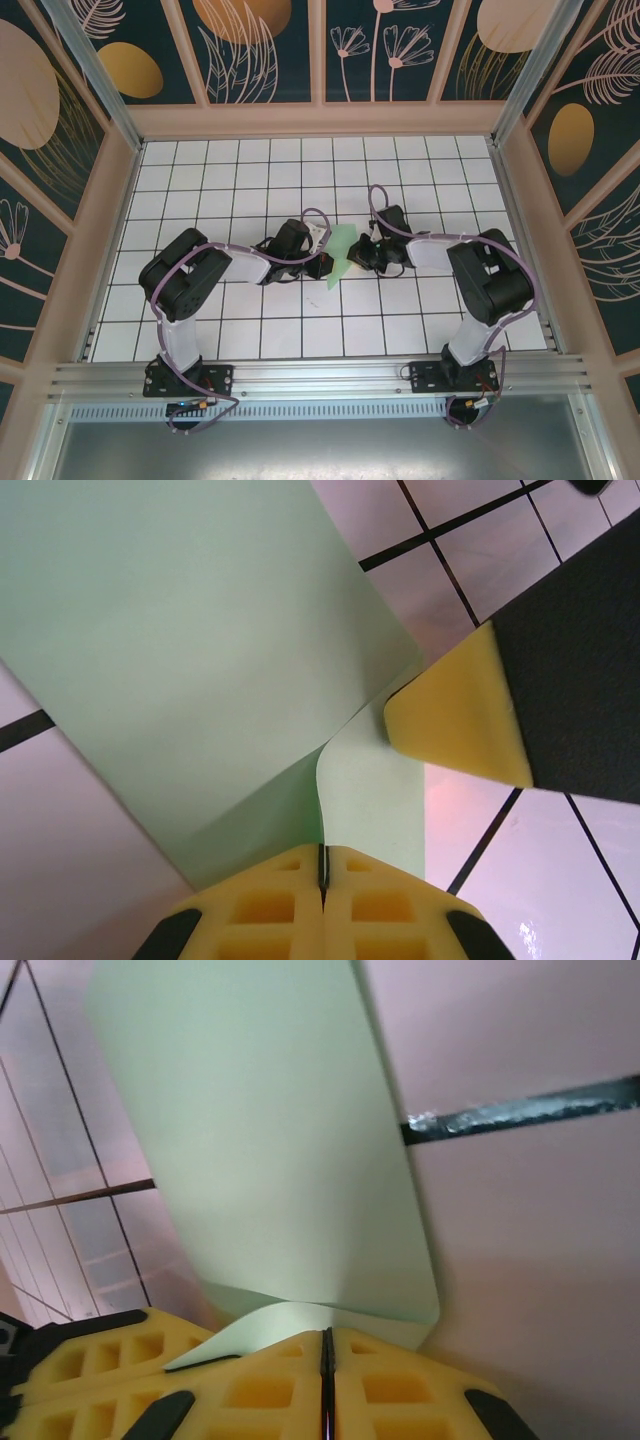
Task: Fold a paper plane with a square sheet of paper (pick it up from the middle)
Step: Third fold the triangle at the center of the table.
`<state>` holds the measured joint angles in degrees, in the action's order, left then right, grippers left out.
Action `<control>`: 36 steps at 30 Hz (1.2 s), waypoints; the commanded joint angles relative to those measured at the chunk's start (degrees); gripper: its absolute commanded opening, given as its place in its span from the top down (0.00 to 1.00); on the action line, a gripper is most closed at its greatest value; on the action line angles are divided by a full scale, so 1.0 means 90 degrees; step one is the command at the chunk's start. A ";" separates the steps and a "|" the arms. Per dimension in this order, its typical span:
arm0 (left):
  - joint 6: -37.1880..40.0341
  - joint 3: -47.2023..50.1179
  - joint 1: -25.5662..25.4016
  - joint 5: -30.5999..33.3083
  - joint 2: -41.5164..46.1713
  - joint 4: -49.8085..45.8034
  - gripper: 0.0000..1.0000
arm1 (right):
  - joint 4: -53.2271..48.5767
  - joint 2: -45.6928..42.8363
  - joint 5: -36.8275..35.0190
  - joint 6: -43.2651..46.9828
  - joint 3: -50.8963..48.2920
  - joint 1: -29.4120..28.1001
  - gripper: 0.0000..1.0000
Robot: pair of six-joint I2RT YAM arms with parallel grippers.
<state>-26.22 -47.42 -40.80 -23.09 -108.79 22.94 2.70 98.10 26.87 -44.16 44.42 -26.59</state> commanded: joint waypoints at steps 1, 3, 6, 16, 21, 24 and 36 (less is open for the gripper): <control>0.0010 0.0049 0.0007 0.0027 -0.0002 -0.0439 1.00 | -0.0227 -0.0314 -0.0115 0.0228 0.0293 0.0137 0.88; 0.0022 0.0044 0.0008 0.0043 0.0008 -0.0456 1.00 | -0.0219 -0.0206 -0.0083 0.0257 0.0283 0.0213 0.88; 0.0022 0.0053 0.0010 0.0055 0.0037 -0.0464 1.00 | -0.0106 -0.0015 -0.0066 0.0239 0.0226 0.0267 0.88; -0.0002 0.0031 0.0011 0.0046 0.0038 -0.0454 1.00 | -0.0296 0.0494 -0.0425 0.0324 0.0199 0.0266 0.89; -0.0024 0.0051 0.0002 0.0048 0.0067 -0.0459 1.00 | -0.0361 -0.0012 -0.0269 0.0400 0.0346 0.0293 0.88; -0.0017 0.0064 0.0002 0.0051 0.0076 -0.0463 1.00 | -0.0384 -0.0255 -0.0224 0.0385 0.0393 0.0356 0.88; -0.0007 0.0048 0.0003 0.0056 0.0076 -0.0494 1.00 | 0.0002 0.0276 0.0024 0.0337 0.0138 0.0481 0.88</control>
<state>-26.22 -47.42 -40.80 -23.05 -108.68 22.70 1.17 98.35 25.74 -41.63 46.81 -22.44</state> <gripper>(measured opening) 0.069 0.122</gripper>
